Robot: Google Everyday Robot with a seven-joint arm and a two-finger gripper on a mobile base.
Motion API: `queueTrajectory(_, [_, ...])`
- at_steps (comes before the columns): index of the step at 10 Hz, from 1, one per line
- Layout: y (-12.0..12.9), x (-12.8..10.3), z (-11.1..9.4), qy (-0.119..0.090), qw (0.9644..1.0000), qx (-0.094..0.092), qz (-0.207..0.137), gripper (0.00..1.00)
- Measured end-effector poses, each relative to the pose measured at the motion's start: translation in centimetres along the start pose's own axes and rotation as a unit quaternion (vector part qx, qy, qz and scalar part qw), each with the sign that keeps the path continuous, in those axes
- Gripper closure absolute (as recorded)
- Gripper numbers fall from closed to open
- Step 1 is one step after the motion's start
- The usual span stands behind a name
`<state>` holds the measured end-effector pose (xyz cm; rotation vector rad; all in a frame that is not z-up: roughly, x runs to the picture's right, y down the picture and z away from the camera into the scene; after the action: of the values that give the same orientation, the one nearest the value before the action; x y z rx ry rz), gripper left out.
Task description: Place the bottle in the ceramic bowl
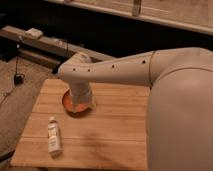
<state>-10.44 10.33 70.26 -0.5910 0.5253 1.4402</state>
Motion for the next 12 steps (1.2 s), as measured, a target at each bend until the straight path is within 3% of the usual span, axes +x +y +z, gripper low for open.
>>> queueTrajectory(10, [0.0,0.0,0.2,0.001,1.0,0.0,-0.002,0.35])
queueTrajectory(12, [2.2,0.5,0.3,-0.003,0.9995,-0.007,-0.031,0.35])
